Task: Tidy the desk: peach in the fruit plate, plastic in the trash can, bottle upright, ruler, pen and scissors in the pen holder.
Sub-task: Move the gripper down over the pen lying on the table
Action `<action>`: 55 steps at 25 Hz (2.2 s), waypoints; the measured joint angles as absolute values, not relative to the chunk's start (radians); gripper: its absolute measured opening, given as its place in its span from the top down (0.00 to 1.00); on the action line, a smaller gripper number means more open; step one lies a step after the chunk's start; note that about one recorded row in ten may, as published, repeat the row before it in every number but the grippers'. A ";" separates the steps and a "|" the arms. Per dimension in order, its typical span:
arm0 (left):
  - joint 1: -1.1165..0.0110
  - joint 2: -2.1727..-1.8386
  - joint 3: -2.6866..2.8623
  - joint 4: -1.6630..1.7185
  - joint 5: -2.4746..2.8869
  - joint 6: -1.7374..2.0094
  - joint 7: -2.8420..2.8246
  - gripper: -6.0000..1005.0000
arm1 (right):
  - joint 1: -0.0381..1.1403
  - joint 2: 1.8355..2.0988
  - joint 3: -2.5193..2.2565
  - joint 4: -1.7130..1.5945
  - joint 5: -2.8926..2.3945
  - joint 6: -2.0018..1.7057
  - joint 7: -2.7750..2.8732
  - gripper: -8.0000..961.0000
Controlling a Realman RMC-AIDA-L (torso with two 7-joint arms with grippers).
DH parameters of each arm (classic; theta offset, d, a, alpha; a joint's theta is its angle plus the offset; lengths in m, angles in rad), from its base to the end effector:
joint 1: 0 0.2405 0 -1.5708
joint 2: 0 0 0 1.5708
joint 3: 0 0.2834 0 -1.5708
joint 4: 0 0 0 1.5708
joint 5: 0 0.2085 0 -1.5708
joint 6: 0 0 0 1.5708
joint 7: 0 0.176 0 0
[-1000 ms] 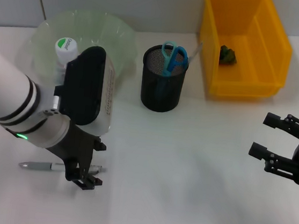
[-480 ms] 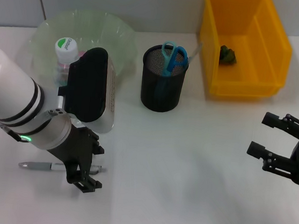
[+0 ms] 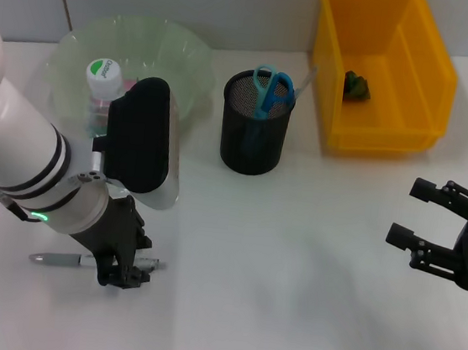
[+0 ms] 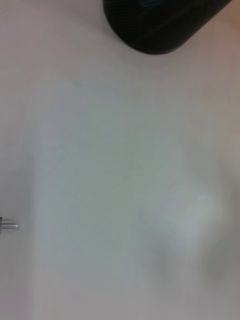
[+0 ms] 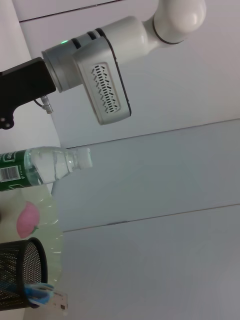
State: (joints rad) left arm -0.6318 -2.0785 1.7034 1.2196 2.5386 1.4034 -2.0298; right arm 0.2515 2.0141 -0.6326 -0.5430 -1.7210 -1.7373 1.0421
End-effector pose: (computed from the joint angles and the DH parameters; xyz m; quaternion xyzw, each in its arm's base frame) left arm -0.2106 0.3519 -0.1077 -0.9665 0.0183 0.2507 0.0525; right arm 0.3307 0.2708 0.0070 -0.8894 0.1802 0.3472 0.2364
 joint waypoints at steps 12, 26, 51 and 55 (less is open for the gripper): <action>-0.640 -2.080 1.725 1.217 2.540 1.402 -2.046 0.57 | 0.251 2.014 -0.628 -0.543 -1.734 -1.736 1.037 0.14; -0.643 -2.080 1.744 1.212 2.541 1.393 -2.053 0.57 | 0.247 2.014 -0.627 -0.545 -1.735 -1.737 1.033 0.14; -0.643 -2.080 1.768 1.189 2.551 1.377 -2.066 0.75 | 0.227 2.015 -0.630 -0.543 -1.738 -1.751 1.032 0.14; -0.643 -2.080 1.769 1.190 2.551 1.378 -2.065 0.77 | 0.225 2.018 -0.628 -0.543 -1.738 -1.752 1.032 0.15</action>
State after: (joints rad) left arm -0.6433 -2.0801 1.7689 1.1903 2.5509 1.3776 -2.0653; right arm 0.2245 2.0184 -0.6279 -0.5430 -1.7381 -1.7518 1.0323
